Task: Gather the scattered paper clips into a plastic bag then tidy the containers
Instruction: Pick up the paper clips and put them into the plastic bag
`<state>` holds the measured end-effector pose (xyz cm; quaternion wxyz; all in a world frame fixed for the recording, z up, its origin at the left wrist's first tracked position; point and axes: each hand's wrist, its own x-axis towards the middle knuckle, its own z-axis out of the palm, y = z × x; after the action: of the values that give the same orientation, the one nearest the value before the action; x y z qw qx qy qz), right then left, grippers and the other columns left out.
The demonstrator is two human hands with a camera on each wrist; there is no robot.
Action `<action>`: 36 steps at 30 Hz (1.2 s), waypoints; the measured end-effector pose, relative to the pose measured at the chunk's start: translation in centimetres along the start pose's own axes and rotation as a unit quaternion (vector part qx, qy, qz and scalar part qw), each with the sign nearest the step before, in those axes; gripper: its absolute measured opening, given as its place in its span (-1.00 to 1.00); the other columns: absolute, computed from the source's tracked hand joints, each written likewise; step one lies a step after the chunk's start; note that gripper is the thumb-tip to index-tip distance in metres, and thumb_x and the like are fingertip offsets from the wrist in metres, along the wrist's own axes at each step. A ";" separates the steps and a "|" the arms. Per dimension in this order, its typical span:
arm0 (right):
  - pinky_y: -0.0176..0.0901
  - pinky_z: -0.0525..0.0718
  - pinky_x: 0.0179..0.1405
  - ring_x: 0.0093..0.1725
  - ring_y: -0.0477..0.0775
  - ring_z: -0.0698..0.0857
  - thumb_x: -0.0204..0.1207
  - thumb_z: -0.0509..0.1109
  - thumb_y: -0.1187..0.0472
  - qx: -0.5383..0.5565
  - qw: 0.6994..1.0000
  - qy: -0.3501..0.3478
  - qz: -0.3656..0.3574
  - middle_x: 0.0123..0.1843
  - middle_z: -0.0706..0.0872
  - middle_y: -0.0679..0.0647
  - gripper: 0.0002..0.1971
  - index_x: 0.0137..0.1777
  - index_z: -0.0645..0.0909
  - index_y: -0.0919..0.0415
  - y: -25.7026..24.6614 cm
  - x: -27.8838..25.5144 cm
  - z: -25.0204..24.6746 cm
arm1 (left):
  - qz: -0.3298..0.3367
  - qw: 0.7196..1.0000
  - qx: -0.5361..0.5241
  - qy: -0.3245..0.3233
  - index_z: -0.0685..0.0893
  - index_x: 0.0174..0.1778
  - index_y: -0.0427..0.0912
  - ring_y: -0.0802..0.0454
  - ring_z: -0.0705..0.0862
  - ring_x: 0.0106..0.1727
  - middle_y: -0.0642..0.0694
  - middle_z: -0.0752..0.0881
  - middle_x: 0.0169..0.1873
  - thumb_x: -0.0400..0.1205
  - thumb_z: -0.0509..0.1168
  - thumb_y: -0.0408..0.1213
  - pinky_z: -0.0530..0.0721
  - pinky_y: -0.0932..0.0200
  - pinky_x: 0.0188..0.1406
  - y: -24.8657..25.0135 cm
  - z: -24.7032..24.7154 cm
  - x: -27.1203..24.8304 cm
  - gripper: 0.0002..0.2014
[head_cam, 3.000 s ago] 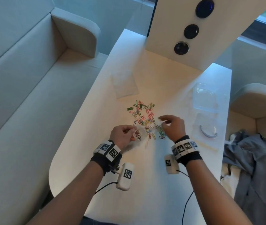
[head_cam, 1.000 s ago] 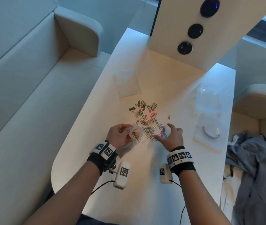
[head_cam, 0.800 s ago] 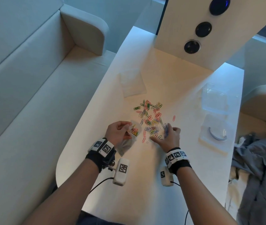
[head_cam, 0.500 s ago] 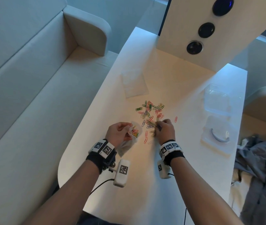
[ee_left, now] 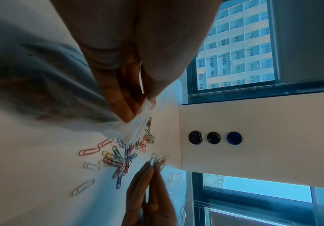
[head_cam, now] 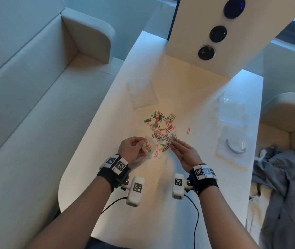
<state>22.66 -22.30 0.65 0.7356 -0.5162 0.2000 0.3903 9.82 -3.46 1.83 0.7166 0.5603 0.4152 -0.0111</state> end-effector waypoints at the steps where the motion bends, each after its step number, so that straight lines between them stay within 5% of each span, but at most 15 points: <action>1: -0.16 0.78 0.10 0.15 0.14 0.76 0.55 0.32 0.51 0.013 0.999 -0.036 0.006 0.19 0.75 0.31 -0.70 0.28 0.59 0.51 0.0 -0.6 0.6 | -0.001 1.000 0.000 0.000 0.76 0.04 -0.26 -0.17 0.80 0.03 -0.26 0.80 0.02 0.66 0.32 -0.36 0.80 -0.15 0.03 0.1 0.3 -0.1 -0.87; 4: -0.16 0.78 0.07 0.10 0.14 0.78 0.54 0.34 0.52 -0.021 0.996 -0.089 0.006 0.09 0.79 0.29 -0.73 0.24 0.61 0.54 0.7 -2.0 2.7 | 0.004 1.000 -0.008 -0.001 0.74 0.06 -0.30 -0.07 0.81 -0.19 -0.25 0.80 -0.11 0.67 0.29 -0.39 0.82 0.09 -0.22 0.3 1.4 -0.3 -0.86; 6: -0.12 0.78 0.07 0.02 0.16 0.79 0.48 0.45 0.47 -0.153 0.983 -0.079 -0.063 0.01 0.82 0.29 -0.79 0.12 0.72 0.45 1.6 -2.4 4.0 | 0.007 1.000 -0.012 -0.008 0.71 0.07 -0.35 0.02 0.77 -0.35 -0.21 0.79 -0.22 0.68 0.27 -0.41 0.78 0.21 -0.36 0.5 2.0 -0.6 -0.86; 7: -0.15 0.77 0.06 -0.04 0.11 0.81 0.45 0.52 0.41 -0.257 0.957 -0.057 -0.120 -0.06 0.84 0.23 -0.83 0.04 0.78 0.34 1.9 -2.4 4.5 | 0.009 1.000 -0.012 -0.011 0.71 0.06 -0.35 0.02 0.76 -0.36 -0.20 0.79 -0.23 0.69 0.27 -0.42 0.78 0.22 -0.36 0.5 2.2 -0.6 -0.86; 10: -0.53 0.62 -0.11 -0.22 -0.11 0.74 0.46 0.49 0.33 -0.532 0.804 -0.002 -0.266 -0.18 0.83 -0.01 -0.86 -0.03 0.83 0.18 2.3 -2.7 5.6 | 0.017 1.000 -0.004 -0.007 0.72 0.04 -0.35 -0.05 0.75 -0.33 -0.23 0.80 -0.23 0.68 0.27 -0.42 0.81 0.09 -0.21 0.4 2.3 -0.5 -0.86; 12: -0.44 0.56 -0.11 -0.22 -0.06 0.68 0.50 0.35 0.40 -0.612 0.732 -0.018 -0.298 -0.16 0.83 0.05 -0.77 0.02 0.81 0.21 2.2 -3.0 6.2 | 0.022 1.000 0.004 -0.008 0.74 0.01 -0.31 -0.09 0.77 -0.29 -0.26 0.80 -0.22 0.67 0.29 -0.40 0.81 -0.02 -0.08 0.4 2.2 -0.3 -0.88; 17: -0.26 0.63 -0.02 -0.21 -0.05 0.66 0.57 0.33 0.33 -0.698 0.657 -0.044 -0.280 -0.12 0.82 0.06 -0.79 0.04 0.79 0.14 1.6 -2.6 7.3 | 0.037 0.999 0.020 -0.022 0.76 -0.05 -0.22 -0.11 0.79 -0.21 -0.20 0.82 -0.22 0.66 0.32 -0.36 0.79 -0.15 0.04 0.7 1.5 0.0 -0.90; 21: -0.03 0.72 0.09 -0.09 0.09 0.71 0.61 0.27 0.28 -0.820 0.525 -0.117 -0.194 -0.08 0.79 0.09 -0.78 0.06 0.76 0.16 0.5 -2.3 9.1 | 0.041 0.998 0.043 -0.025 0.80 -0.07 -0.12 -0.12 0.82 -0.04 -0.14 0.85 -0.14 0.64 0.34 -0.34 0.76 -0.21 0.12 0.8 0.6 0.3 -0.88; 22: -0.04 0.72 0.10 -0.06 0.10 0.72 0.59 0.29 0.31 -0.829 0.513 -0.132 -0.178 -0.05 0.79 0.11 -0.78 0.09 0.76 0.17 0.0 -2.2 9.7 | 0.041 0.998 0.045 -0.023 0.80 -0.07 -0.11 -0.12 0.82 -0.01 -0.13 0.85 -0.13 0.64 0.34 -0.34 0.75 -0.22 0.13 0.9 0.3 0.4 -0.87; 28: -0.23 0.71 0.07 -0.20 -0.08 0.77 0.47 0.43 0.32 -0.756 0.584 -0.182 -0.235 -0.20 0.83 -0.05 -0.84 -0.16 0.82 0.10 -2.8 -1.9 12.3 | 0.038 0.999 0.002 -0.018 0.78 -0.02 -0.18 -0.16 0.82 -0.07 -0.22 0.83 -0.14 0.67 0.30 -0.37 0.78 -0.17 0.07 2.0 -1.3 0.8 -0.86; 30: -0.26 0.77 -0.12 -0.30 -0.09 0.78 0.43 0.44 0.35 -0.695 0.643 -0.208 -0.247 -0.26 0.83 -0.04 -0.85 -0.19 0.82 0.12 -3.9 -1.2 12.7 | 0.044 0.999 -0.017 -0.019 0.77 0.02 -0.22 -0.14 0.82 -0.09 -0.21 0.83 -0.14 0.67 0.30 -0.37 0.80 -0.06 -0.02 2.2 -2.0 0.7 -0.86; 33: -0.13 0.78 -0.20 -0.28 0.07 0.80 0.44 0.39 0.37 -0.606 0.731 -0.089 -0.300 -0.24 0.82 -0.03 -0.80 -0.16 0.82 0.12 -5.6 3.1 11.9 | 0.037 0.999 -0.038 -0.009 0.76 0.01 -0.19 -0.13 0.81 -0.04 -0.22 0.82 -0.05 0.67 0.30 -0.38 0.80 0.01 -0.08 2.3 -3.3 1.0 -0.87; 36: 0.01 0.58 0.34 0.27 0.20 0.66 0.58 0.35 0.07 -0.686 0.682 0.043 -0.249 0.28 0.71 0.15 -0.66 0.30 0.67 0.15 -5.7 9.5 9.6 | 0.032 0.998 -0.046 0.004 0.75 0.05 -0.19 -0.15 0.81 0.04 -0.23 0.81 0.03 0.66 0.31 -0.36 0.80 0.01 -0.05 2.3 -4.6 1.5 -0.87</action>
<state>31.86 -10.91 1.21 0.2363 -0.9233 -0.2285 0.1985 9.20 1.81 2.65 0.7401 0.5396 0.4000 0.0334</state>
